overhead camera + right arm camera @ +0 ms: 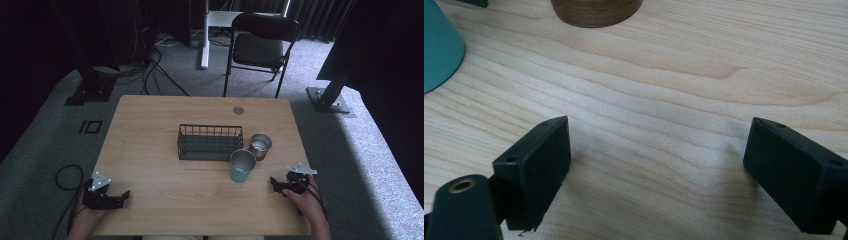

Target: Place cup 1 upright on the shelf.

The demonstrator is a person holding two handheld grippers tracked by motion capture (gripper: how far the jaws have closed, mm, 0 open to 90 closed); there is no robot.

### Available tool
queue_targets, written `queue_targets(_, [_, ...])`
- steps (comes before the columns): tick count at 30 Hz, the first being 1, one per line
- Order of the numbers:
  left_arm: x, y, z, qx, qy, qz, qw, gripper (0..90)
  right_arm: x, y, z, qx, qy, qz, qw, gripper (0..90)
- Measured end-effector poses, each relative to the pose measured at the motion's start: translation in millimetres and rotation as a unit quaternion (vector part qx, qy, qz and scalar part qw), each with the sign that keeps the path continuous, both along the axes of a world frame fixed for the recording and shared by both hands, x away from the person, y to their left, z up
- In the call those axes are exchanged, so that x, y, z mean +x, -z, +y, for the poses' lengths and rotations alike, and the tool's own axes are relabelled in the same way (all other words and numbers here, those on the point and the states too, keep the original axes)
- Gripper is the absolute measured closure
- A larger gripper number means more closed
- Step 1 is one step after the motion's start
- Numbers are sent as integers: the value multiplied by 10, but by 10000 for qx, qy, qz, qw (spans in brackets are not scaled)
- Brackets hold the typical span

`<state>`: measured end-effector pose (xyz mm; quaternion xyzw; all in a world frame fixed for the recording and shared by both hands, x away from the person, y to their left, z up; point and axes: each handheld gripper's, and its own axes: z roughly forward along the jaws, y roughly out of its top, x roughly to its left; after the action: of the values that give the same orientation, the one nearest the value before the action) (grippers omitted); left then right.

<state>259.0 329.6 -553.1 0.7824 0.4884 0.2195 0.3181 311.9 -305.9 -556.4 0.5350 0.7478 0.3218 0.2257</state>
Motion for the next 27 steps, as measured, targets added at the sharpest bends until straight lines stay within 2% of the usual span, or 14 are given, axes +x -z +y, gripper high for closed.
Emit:
queue_targets(7, [1, -10, -45, -128, 205, 46, 9997, 13, 0, 0, 0, -1, 0, 0, 10000, 113])
queue_targets(10, [-4, -14, -90, -96, 340, 57, 9994, 12, 0, 0, 0, -1, -2, -4, 10000, 113])
queue_targets(12, [-12, -24, -127, -48, 399, -1, 9992, 13, 0, 0, 0, 1, -1, -1, 10000, 113])
queue_targets(17, [-24, -78, -203, -108, 514, -213, 9984, 15, 0, 0, 0, -1, -2, -2, 10000, 113])
queue_targets(20, [-31, -96, -243, -123, 584, -272, 9978, 22, 0, 0, 1, 1, 0, -2, 10000, 113])
queue_targets(27, [-14, -117, -353, -158, 786, -258, 9964, 22, 0, 0, 1, 3, 2, -2, 10000, 113])
